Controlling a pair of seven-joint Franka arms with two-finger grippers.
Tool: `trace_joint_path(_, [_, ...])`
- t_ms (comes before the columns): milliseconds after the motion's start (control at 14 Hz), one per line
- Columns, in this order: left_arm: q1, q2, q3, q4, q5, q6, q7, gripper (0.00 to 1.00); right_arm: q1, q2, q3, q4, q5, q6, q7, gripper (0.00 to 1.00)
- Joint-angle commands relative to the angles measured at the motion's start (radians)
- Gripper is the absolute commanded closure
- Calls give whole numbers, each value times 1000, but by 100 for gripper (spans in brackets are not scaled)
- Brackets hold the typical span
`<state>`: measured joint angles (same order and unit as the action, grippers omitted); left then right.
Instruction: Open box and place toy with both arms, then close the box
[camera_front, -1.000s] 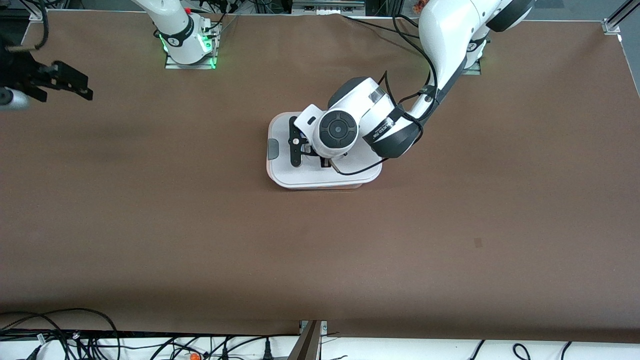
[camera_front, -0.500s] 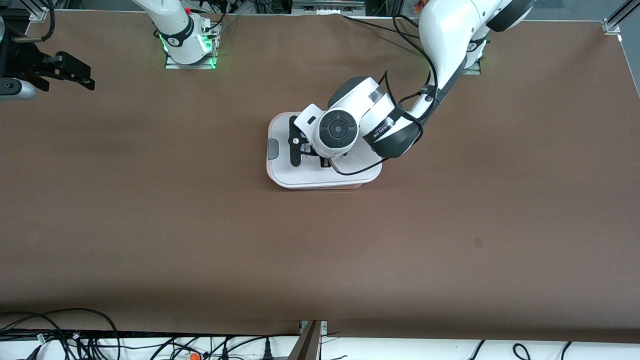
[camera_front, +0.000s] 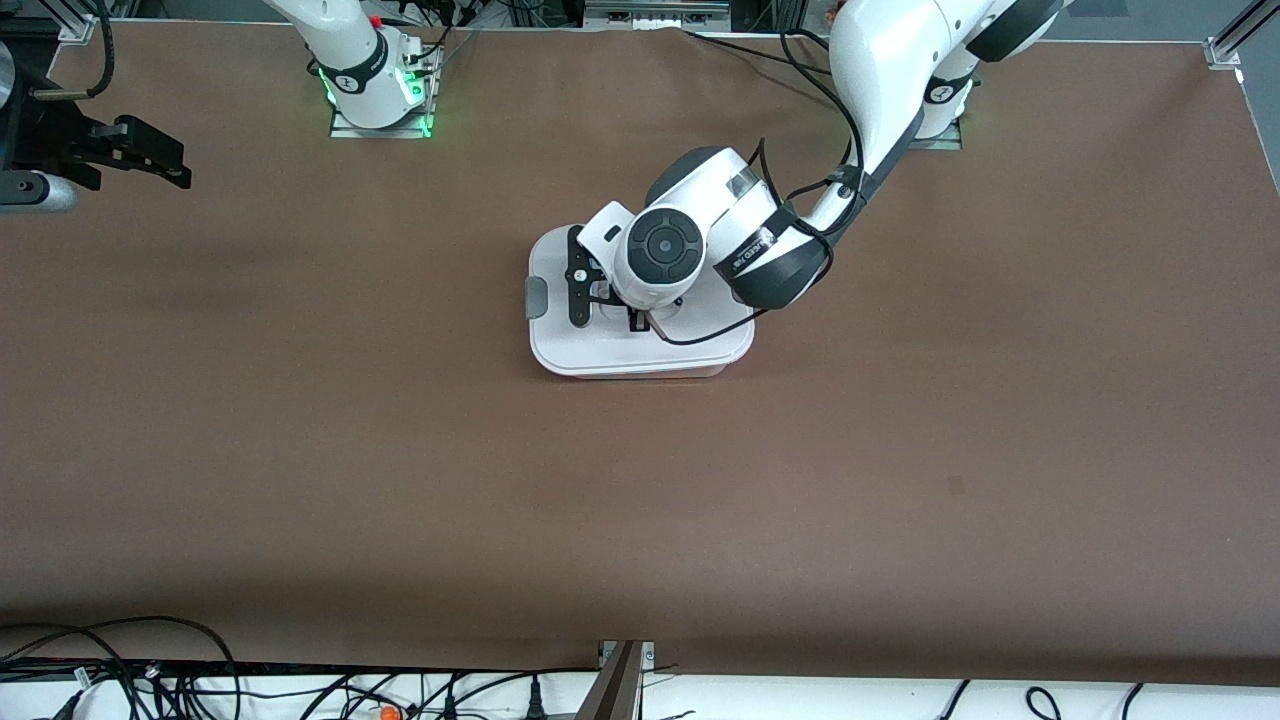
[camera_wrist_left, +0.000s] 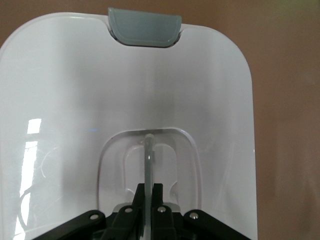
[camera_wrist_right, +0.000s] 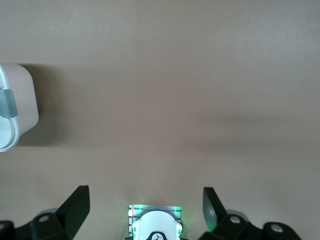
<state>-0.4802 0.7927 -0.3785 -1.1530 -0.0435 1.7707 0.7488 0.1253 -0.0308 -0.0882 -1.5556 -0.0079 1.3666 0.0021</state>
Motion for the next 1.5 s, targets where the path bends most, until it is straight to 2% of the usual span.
trace_joint_path(0, [-12, 10, 6, -7, -9, 49, -2, 100, -12, 18, 8, 37, -7, -6, 1, 0])
trace_joint_path(357, [-2, -4, 4, -8, -6, -20, 3, 100, -12, 20, 8, 40, -11, -4, 1, 0])
trace_joint_path(1071, [22, -3, 3, -11, -15, -24, 75, 100, -13, 20, 7, 40, -7, -4, 3, 0])
trace_joint_path(1429, [23, -4, 3, -11, -16, -24, 84, 95, -13, 20, 5, 38, -9, -8, 6, 0])
